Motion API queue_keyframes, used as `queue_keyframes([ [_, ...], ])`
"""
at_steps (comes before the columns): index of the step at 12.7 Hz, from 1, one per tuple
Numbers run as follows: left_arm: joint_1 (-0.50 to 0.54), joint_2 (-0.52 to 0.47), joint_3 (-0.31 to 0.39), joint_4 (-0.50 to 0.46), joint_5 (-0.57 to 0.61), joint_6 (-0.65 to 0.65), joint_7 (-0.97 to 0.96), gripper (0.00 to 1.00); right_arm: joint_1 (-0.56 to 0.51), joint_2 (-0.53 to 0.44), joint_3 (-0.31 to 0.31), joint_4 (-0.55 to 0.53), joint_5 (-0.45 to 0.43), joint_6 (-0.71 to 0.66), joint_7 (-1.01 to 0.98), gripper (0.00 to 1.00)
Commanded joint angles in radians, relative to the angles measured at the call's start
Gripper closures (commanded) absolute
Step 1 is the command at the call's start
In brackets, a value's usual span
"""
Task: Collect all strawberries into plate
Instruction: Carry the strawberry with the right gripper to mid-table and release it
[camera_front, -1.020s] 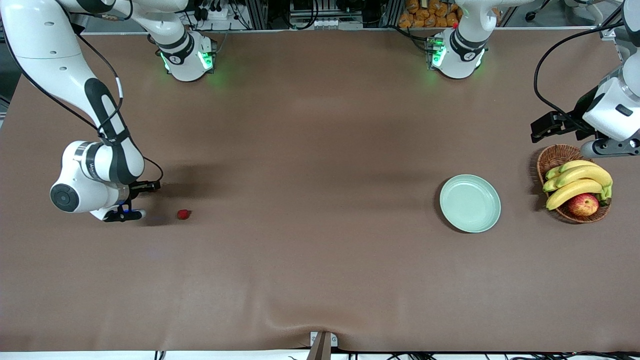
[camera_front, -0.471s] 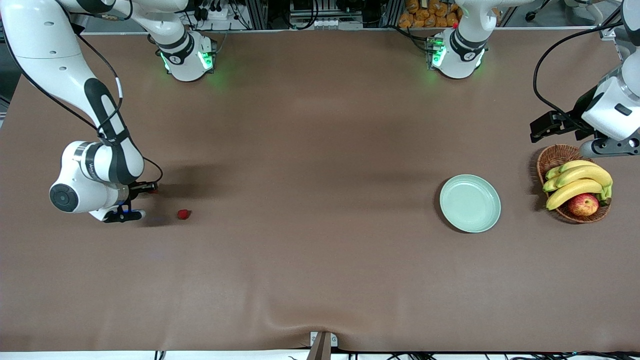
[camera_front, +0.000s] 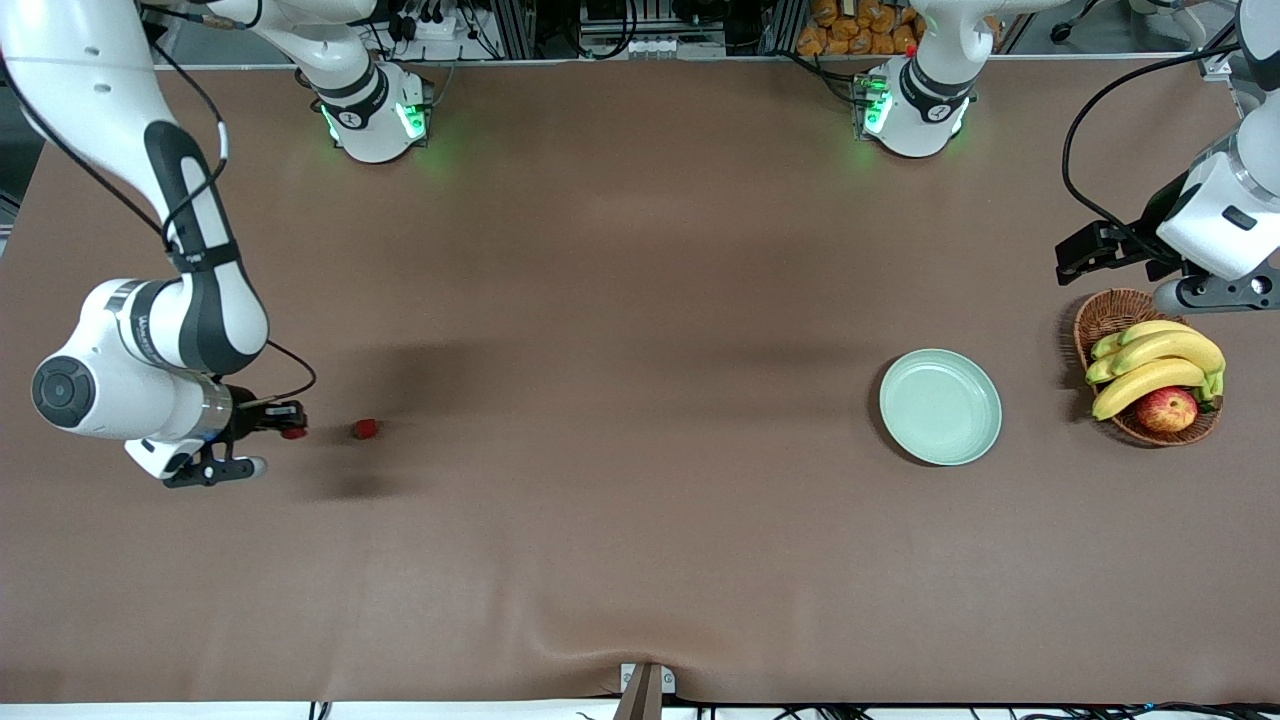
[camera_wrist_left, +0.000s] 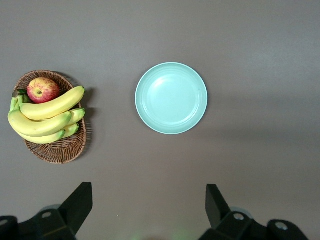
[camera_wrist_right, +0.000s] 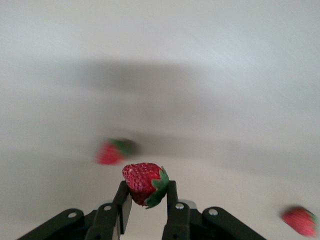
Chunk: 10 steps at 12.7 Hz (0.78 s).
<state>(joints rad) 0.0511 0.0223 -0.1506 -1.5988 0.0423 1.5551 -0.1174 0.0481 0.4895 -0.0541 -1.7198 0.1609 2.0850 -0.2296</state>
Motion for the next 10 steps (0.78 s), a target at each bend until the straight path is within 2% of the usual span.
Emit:
queue_keyframes([
  [1, 0.001, -0.004, -0.003, 0.000, 0.007, 0.002, 0.015, 0.00, 0.146, -0.014, -0.003, 0.038, 0.095, -0.010, 0.025, 1.00],
  [4, 0.006, -0.005, -0.003, -0.001, 0.007, 0.002, 0.015, 0.00, 0.307, -0.002, -0.003, 0.042, 0.176, -0.005, 0.165, 1.00],
  [7, 0.006, -0.009, -0.003, 0.002, 0.005, 0.002, 0.015, 0.00, 0.450, 0.044, -0.004, 0.048, 0.354, 0.006, 0.156, 1.00],
  [10, 0.007, -0.010, -0.003, 0.002, 0.005, 0.002, 0.015, 0.00, 0.559, 0.147, -0.004, 0.123, 0.361, 0.076, 0.165, 1.00],
])
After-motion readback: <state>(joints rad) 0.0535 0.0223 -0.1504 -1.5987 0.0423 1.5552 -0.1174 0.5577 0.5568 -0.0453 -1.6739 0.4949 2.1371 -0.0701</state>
